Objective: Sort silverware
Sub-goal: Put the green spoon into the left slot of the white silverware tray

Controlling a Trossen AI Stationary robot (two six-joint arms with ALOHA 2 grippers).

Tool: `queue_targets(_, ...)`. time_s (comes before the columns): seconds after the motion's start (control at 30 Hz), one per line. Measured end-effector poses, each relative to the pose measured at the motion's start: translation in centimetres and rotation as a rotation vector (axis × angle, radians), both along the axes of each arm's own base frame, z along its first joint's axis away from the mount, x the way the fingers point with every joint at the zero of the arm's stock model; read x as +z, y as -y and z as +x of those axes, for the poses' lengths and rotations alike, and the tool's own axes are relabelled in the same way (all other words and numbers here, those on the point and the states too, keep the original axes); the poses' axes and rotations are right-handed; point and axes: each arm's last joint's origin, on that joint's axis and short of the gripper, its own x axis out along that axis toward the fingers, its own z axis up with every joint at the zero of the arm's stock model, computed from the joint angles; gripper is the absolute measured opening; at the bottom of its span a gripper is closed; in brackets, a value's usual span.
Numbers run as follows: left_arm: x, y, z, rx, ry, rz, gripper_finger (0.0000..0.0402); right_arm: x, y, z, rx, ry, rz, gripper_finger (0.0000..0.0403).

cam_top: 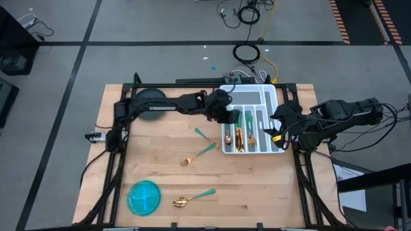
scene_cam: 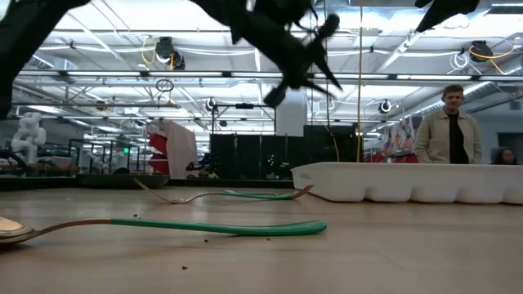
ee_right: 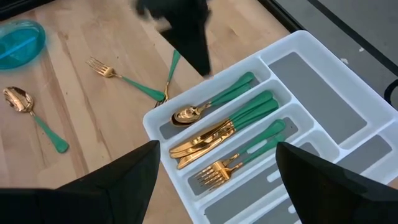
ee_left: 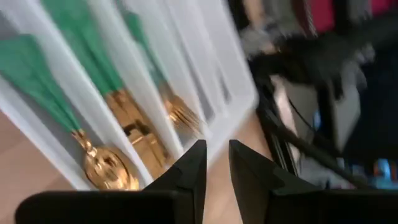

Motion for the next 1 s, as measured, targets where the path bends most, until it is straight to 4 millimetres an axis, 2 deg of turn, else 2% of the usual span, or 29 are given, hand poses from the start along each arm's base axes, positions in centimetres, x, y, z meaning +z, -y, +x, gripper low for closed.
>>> queue_targets(0.23, 7.9, 1.6, -4.9, -0.205, 0.115, 0.191, 0.0075, 0.0, 0.0, 0.0, 0.002, 0.005, 0.006, 0.0313)
queue_targets(0.43, 13.5, 4.0, -9.9, -0.218, 0.174, 0.335, 0.0074, 0.1, -0.1, 0.2, 0.013, 0.02, 0.025, 0.0313)
queue_targets(0.77, 18.8, 7.9, -15.7, -0.272, 0.328, 0.42, 0.0074, 0.4, -0.2, 0.5, 0.013, 0.064, 0.038, 0.0313)
queue_targets(1.0, 19.9, 11.4, -19.0, -0.382, 0.31, 0.571, 0.0074, 0.4, -0.2, 0.5, 0.007, 0.07, 0.044, 0.0313)
